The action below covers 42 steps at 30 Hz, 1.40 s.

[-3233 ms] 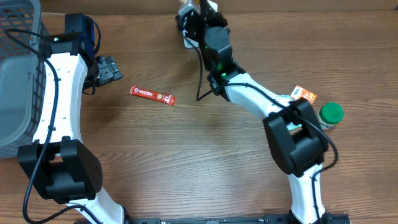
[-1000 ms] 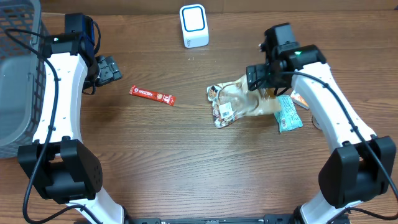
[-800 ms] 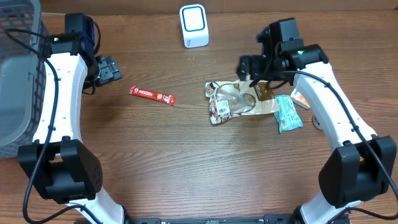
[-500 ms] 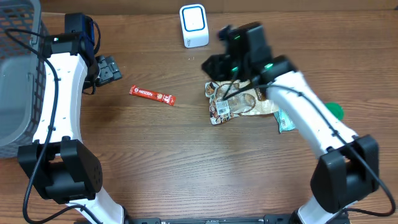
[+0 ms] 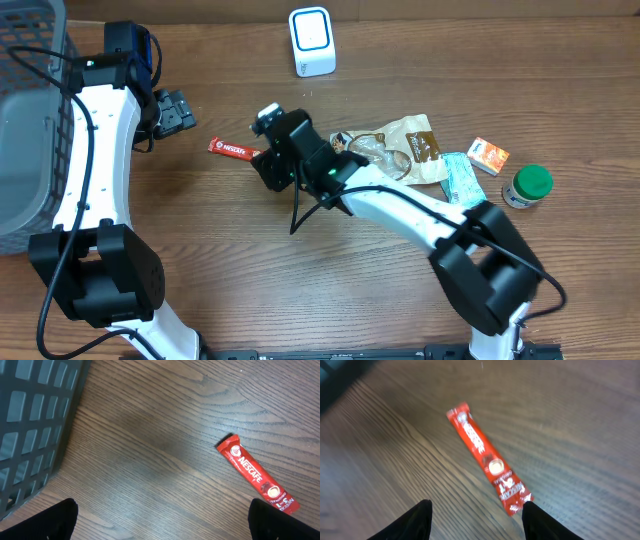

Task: Scan the item barcode
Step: 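Move the right gripper to the red Nescafe stick and grasp it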

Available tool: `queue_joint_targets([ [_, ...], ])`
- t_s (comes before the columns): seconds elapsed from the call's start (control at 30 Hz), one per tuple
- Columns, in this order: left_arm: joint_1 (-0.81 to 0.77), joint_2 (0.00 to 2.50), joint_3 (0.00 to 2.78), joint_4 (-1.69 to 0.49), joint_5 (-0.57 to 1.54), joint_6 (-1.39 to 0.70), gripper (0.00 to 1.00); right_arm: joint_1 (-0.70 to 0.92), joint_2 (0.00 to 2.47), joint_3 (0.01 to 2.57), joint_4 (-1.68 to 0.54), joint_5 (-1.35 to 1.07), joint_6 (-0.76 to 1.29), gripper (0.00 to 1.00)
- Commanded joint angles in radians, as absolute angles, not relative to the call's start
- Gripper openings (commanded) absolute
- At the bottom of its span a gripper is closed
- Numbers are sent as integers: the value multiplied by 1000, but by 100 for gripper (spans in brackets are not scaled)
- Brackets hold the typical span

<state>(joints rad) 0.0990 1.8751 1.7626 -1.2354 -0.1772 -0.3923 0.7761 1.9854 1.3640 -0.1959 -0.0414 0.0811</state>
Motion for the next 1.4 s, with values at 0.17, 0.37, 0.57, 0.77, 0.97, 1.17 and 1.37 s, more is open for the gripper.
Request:
queue_joint_targets([
  [0.17,98,1876,1778,-1237,-191,-389,100,773,2015,1415,-153,-13,55,63],
  [0.37,98,1876,1778,-1237,-191,-389,100,773,2062,1415,-5,-12,60,49],
  [0.57,98,1876,1778,-1237,-191,-389,100,773,2180,1415,107,-8,174,32],
  [0.77,98,1876,1778,-1237,-191,-389,100,773,2276,1415,128,-9,214,32],
  [0.97,98,1876,1778,-1237,-191,-389,100,773,2283,1415,-6,-18,214,20],
  [1.17,98,1876,1778,-1237,-191,-389,100,763,2179,1415,-266,-48,294,13],
  [1.37,98,1876,1778,-1237,-191,-389,100,756,2082,1415,-488,-63,379,13],
])
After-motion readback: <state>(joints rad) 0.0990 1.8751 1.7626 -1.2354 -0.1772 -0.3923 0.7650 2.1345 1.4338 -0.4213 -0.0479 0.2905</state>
